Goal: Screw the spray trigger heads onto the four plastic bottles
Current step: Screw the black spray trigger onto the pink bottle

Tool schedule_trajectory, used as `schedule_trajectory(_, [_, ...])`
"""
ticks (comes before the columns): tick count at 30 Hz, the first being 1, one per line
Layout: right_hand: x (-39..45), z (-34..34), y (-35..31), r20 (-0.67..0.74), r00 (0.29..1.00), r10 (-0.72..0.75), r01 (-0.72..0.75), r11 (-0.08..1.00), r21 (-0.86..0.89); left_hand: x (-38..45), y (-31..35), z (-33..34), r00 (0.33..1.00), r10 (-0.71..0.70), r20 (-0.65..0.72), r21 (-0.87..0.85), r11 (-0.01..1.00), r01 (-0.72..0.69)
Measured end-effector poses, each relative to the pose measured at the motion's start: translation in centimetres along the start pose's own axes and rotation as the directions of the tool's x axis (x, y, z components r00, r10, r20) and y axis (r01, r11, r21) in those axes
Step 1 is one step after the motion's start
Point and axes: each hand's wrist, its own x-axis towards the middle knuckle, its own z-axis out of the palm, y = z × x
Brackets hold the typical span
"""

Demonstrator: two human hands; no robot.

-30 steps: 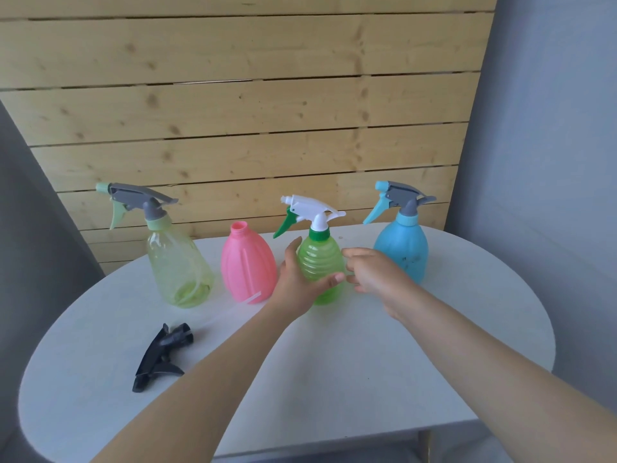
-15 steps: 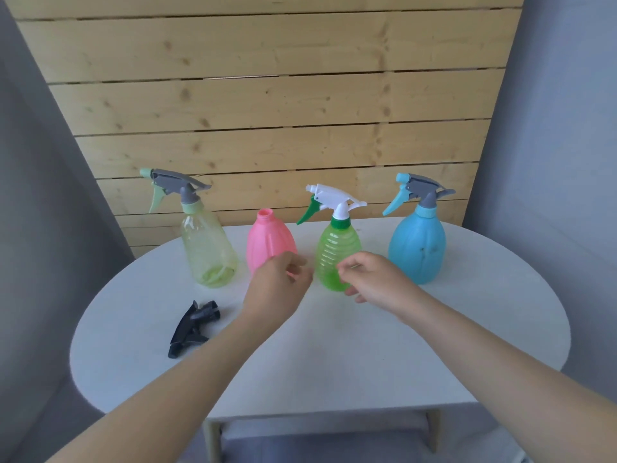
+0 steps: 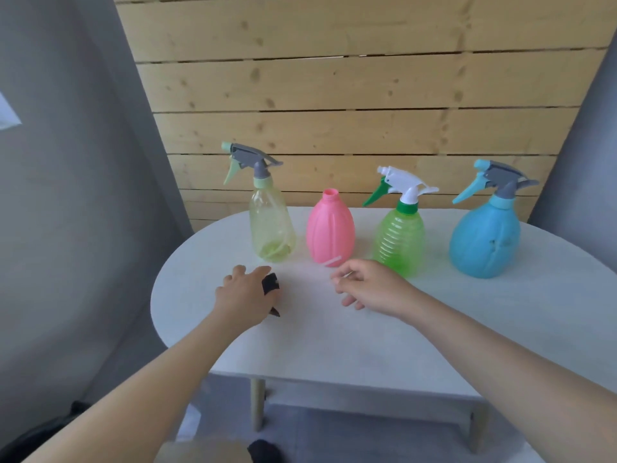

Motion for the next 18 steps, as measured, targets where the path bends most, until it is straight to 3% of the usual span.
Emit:
schedule_trajectory(5, [0.5,1.0,0.0,-0.01,0.999,-0.044,0.043,0.999,-0.023,0.3,-0.9,-0.2,0.999,0.016,0.033,-0.242,0.97,-0.008])
schedule_trajectory(8, [0.7,1.2,0.2,-0.064,0.992,-0.112,0.106,0.991,-0.081,0.0,-0.8,-0.2,0.999,0.035,0.013,-0.298,0.954,-0.029])
schedule_trajectory(11, [0.7,1.4,0.2,-0.125,0.971,-0.204,0.185,0.971,-0.151,-0.4,-0.8,-0.5,0.993,0.107,-0.038,-0.285,0.952,-0.114])
schedule_trajectory(18, [0.4,1.0,0.1,-0.091,0.955,-0.283,0.243,0.918,-0.313,-1.7,1.1,-1.3,0.951,0.31,0.008,-0.468,0.842,-0.27])
